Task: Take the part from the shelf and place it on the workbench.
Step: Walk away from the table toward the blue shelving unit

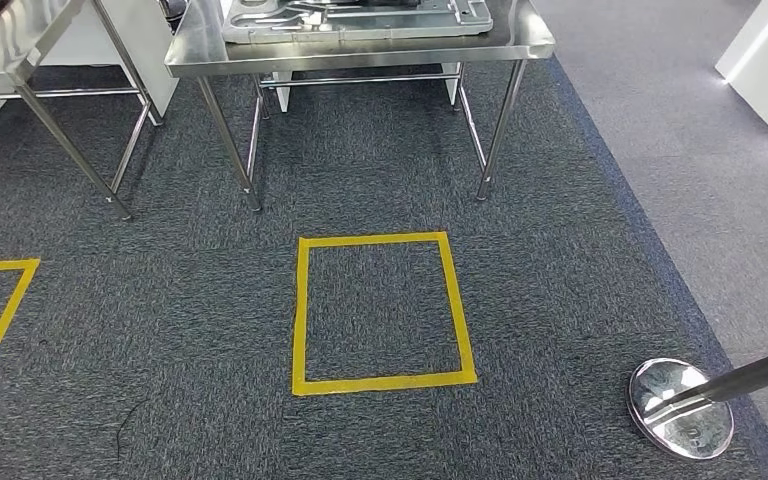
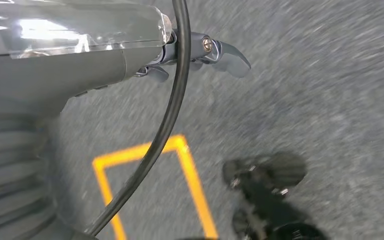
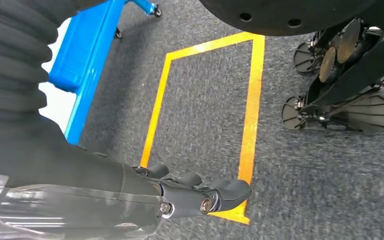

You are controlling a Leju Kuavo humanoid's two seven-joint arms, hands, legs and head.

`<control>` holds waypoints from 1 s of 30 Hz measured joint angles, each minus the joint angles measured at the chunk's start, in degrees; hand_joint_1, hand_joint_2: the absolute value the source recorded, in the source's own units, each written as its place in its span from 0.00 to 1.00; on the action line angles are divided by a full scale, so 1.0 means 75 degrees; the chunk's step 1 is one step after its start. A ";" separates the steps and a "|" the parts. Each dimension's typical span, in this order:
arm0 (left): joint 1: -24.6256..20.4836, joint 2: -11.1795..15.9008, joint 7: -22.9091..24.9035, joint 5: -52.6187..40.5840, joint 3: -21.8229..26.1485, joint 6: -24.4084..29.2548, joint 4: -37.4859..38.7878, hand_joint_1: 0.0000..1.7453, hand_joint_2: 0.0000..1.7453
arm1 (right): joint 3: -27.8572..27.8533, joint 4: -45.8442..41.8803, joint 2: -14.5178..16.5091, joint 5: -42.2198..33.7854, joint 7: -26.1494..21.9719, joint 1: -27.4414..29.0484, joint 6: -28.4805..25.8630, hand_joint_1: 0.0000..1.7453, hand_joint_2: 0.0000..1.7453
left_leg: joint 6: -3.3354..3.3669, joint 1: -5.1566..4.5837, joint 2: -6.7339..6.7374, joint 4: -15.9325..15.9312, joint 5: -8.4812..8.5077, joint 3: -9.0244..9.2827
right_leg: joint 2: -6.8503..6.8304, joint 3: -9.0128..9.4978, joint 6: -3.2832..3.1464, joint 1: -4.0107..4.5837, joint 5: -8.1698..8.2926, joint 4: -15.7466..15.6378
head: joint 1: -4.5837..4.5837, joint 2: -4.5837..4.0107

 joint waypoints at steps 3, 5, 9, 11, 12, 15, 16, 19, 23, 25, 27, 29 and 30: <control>0.0176 -0.0061 0.0165 0.0361 0.0183 -0.0223 0.0103 0.00 0.00 | -0.0327 -0.0127 0.0001 0.0509 -0.0090 0.0087 0.0023 0.00 0.00 | 0.0000 -0.0001 0.0000 0.0000 0.0000 0.0001 | 0.0000 -0.0004 0.0000 -0.0005 0.0000 0.0000 | 0.0000 0.0000; 0.0258 -0.0091 0.0247 0.0550 0.0271 -0.0340 0.0155 0.00 0.00 | -0.0485 -0.0191 0.0005 0.0777 -0.0136 0.0128 0.0033 0.00 0.00 | 0.0000 -0.0001 -0.0001 0.0001 0.0000 0.0002 | -0.0001 -0.0006 0.0001 -0.0005 0.0000 0.0000 | 0.0000 0.0000; 0.0327 -0.0133 0.0291 0.0664 0.0388 -0.0421 0.0228 0.00 0.00 | -0.0670 -0.0270 0.0018 0.0939 -0.0177 0.0166 0.0047 0.00 0.00 | 0.0000 -0.0001 -0.0004 0.0001 0.0000 0.0003 | -0.0003 -0.0004 0.0000 -0.0004 0.0000 0.0000 | 0.0000 0.0000; 0.0339 -0.0146 0.0298 0.0677 0.0425 -0.0422 0.0254 0.00 0.00 | -0.0722 -0.0296 0.0023 0.0946 -0.0184 0.0177 0.0047 0.00 0.00 | 0.0000 -0.0001 -0.0004 0.0001 0.0001 0.0004 | -0.0003 -0.0003 0.0000 -0.0004 0.0000 0.0000 | 0.0000 0.0000; 0.0345 -0.0150 0.0303 0.0680 0.0431 -0.0422 0.0263 0.00 0.00 | -0.0741 -0.0305 0.0023 0.0948 -0.0184 0.0181 0.0047 0.00 0.00 | 0.0000 -0.0001 -0.0004 0.0001 0.0001 0.0005 | -0.0003 -0.0003 0.0000 -0.0004 0.0000 0.0000 | 0.0000 0.0000; 0.0359 -0.0162 0.0310 0.0682 0.0447 -0.0422 0.0285 0.00 0.00 | -0.0784 -0.0324 0.0023 0.0954 -0.0184 0.0188 0.0047 0.00 0.00 | 0.0000 0.0000 -0.0004 0.0001 0.0001 0.0005 | -0.0003 -0.0002 0.0000 -0.0004 0.0000 0.0000 | 0.0000 0.0000; 0.0360 -0.0166 0.0310 0.0682 0.0452 -0.0422 0.0293 0.00 0.00 | -0.0792 -0.0332 0.0023 0.0955 -0.0184 0.0190 0.0047 0.00 0.00 | 0.0000 0.0000 -0.0004 0.0001 0.0001 0.0005 | -0.0003 -0.0002 0.0000 -0.0004 0.0000 0.0000 | 0.0000 0.0000; 0.0363 -0.0173 0.0310 0.0682 0.0463 -0.0422 0.0305 0.00 0.00 | -0.0820 -0.0351 0.0026 0.0955 -0.0184 0.0193 0.0047 0.00 0.00 | 0.0000 -0.0001 -0.0004 0.0001 0.0001 0.0005 | -0.0003 -0.0002 0.0000 -0.0004 0.0000 0.0000 | 0.0000 0.0000; 0.0365 -0.0179 0.0310 0.0682 0.0470 -0.0422 0.0309 0.00 0.00 | -0.0847 -0.0356 0.0031 0.0955 -0.0184 0.0196 0.0047 0.00 0.00 | 0.0000 -0.0001 -0.0004 0.0001 0.0001 0.0005 | -0.0003 -0.0002 0.0001 -0.0005 0.0000 0.0000 | 0.0000 0.0000; 0.0366 -0.0180 0.0310 0.0682 0.0471 -0.0422 0.0309 0.00 0.00 | -0.0852 -0.0358 0.0032 0.0955 -0.0184 0.0198 0.0047 0.00 0.00 | 0.0000 -0.0001 -0.0004 0.0001 0.0001 0.0004 | -0.0003 -0.0002 0.0001 -0.0005 0.0000 0.0000 | 0.0000 0.0000; 0.0366 -0.0181 0.0310 0.0682 0.0471 -0.0422 0.0310 0.00 0.00 | -0.0853 -0.0359 0.0034 0.0955 -0.0184 0.0198 0.0047 0.00 0.00 | 0.0000 -0.0001 -0.0004 0.0001 0.0001 0.0004 | -0.0003 -0.0002 0.0001 -0.0005 0.0000 0.0000 | 0.0000 0.0000; 0.0367 -0.0182 0.0310 0.0682 0.0471 -0.0422 0.0311 0.00 0.00 | -0.0856 -0.0359 0.0035 0.0955 -0.0184 0.0199 0.0047 0.00 0.00 | 0.0000 -0.0001 -0.0004 0.0001 0.0001 0.0005 | -0.0003 -0.0002 0.0001 -0.0005 0.0000 0.0000 | 0.0000 0.0000; 0.0367 -0.0184 0.0310 0.0682 0.0471 -0.0422 0.0312 0.00 0.00 | -0.0858 -0.0359 0.0036 0.0955 -0.0184 0.0200 0.0047 0.00 0.00 | 0.0000 -0.0001 -0.0004 0.0001 0.0001 0.0005 | -0.0003 -0.0002 0.0001 -0.0005 0.0001 0.0000 | 0.0000 0.0000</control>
